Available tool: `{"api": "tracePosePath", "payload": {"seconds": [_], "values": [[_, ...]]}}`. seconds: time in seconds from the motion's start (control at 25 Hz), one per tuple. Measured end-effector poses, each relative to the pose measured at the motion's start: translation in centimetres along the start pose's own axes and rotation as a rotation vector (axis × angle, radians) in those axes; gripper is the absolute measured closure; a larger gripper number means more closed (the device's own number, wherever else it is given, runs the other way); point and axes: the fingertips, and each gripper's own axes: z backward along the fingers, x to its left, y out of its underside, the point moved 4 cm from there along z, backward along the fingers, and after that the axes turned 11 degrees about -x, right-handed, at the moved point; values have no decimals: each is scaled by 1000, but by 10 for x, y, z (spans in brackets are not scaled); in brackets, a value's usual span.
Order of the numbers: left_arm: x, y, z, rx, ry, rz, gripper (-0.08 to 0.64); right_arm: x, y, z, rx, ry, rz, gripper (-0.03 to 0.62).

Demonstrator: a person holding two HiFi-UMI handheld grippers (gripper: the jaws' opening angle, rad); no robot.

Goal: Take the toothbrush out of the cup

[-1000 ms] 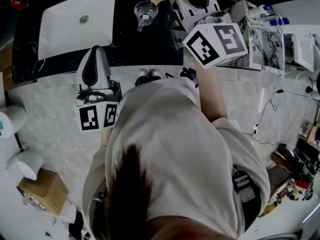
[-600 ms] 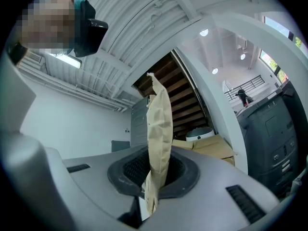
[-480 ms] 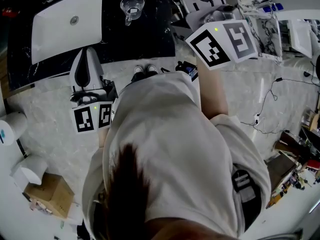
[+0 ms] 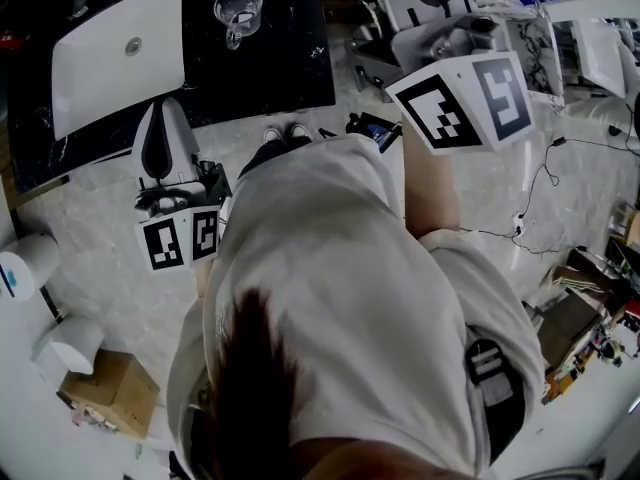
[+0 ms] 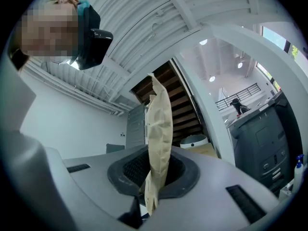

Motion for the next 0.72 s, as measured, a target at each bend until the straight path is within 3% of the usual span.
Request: {"api": "tracePosePath", "payload": {"seconds": [0.72], "values": [[-21,9,-20,30,21,-35,546,-54,-34,57,-89,130,-9,558]]}}
